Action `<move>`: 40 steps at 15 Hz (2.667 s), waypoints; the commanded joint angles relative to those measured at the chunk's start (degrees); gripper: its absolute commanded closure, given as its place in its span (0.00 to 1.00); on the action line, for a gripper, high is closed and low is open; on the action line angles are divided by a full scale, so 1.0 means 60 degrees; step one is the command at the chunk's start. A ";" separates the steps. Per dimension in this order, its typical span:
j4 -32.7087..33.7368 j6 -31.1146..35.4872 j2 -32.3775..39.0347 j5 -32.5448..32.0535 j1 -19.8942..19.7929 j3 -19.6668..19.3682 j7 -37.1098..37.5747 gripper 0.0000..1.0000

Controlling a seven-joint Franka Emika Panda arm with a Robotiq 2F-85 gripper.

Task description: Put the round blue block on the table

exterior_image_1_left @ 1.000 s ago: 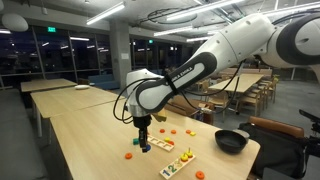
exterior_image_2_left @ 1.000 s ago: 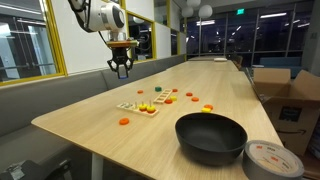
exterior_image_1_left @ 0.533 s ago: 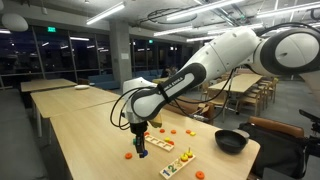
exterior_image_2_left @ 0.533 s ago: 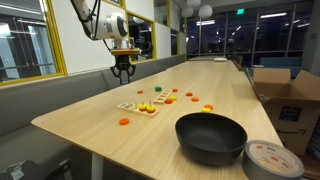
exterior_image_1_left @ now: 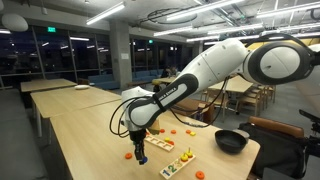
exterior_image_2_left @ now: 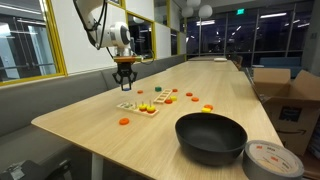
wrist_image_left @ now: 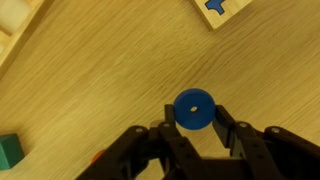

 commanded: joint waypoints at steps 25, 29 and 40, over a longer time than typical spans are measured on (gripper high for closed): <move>0.1822 -0.1423 0.1354 0.0095 0.0146 0.0045 -0.0441 0.25; 0.1988 -0.1680 0.1407 0.0092 0.0163 0.0049 -0.0450 0.00; -0.1006 -0.1536 -0.1920 0.0099 -0.0224 -0.0553 0.1599 0.00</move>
